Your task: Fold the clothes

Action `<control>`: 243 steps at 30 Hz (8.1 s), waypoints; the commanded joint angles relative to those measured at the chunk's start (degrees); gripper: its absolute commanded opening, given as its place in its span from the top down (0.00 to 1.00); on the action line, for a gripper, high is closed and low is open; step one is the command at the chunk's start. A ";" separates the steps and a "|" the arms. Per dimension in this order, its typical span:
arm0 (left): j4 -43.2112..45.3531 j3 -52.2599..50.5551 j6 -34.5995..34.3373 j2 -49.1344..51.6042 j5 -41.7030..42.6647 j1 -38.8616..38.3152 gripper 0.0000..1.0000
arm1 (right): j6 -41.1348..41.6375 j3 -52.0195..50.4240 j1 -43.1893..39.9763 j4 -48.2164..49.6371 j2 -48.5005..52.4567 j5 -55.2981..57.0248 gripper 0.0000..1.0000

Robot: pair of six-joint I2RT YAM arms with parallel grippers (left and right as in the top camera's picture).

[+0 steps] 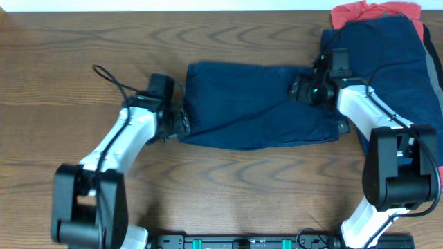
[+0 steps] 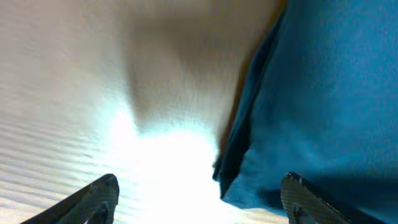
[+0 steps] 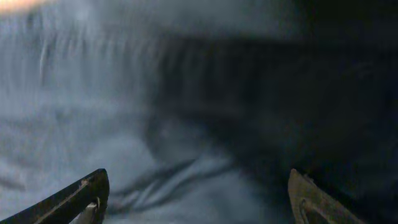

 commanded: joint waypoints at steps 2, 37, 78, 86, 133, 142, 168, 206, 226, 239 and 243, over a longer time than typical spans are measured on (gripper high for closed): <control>-0.09 2.23 1.73 -4.72 -0.42 3.74 0.10 | -2.25 0.87 3.69 -1.60 0.15 2.12 0.09; -1.75 2.23 4.83 -6.03 -0.35 12.20 0.05 | -10.45 17.31 24.50 -12.72 10.80 8.98 0.07; 10.51 0.50 14.19 5.73 13.38 12.13 0.57 | -13.51 24.50 -1.11 -33.75 8.68 -0.28 0.63; 13.68 0.50 14.49 7.74 13.38 12.02 0.94 | -13.51 24.50 -2.89 -35.01 8.33 -0.28 0.63; 18.73 0.50 19.58 21.03 21.75 12.09 0.94 | -22.03 8.20 -12.70 -19.76 8.22 -15.61 0.17; 18.78 0.50 19.58 21.03 21.75 12.09 0.94 | -18.58 1.09 -12.59 -11.23 8.22 -28.06 0.18; 18.05 0.50 16.33 21.03 28.22 10.49 0.94 | -14.84 9.31 -16.09 -21.49 -4.90 -20.55 0.99; 18.51 0.50 16.33 21.03 28.13 5.42 0.94 | 13.99 17.18 29.55 7.28 3.34 -3.23 0.99; 13.11 1.51 15.87 18.10 27.69 7.19 0.61 | 14.40 17.33 33.35 11.08 7.48 -6.91 0.99; 5.99 1.92 9.40 7.65 23.39 11.91 0.28 | 14.40 17.46 32.52 11.34 7.48 -9.09 0.99; 5.14 1.92 8.90 3.04 22.75 12.28 0.24 | 14.40 17.46 32.63 11.50 7.48 -9.51 0.99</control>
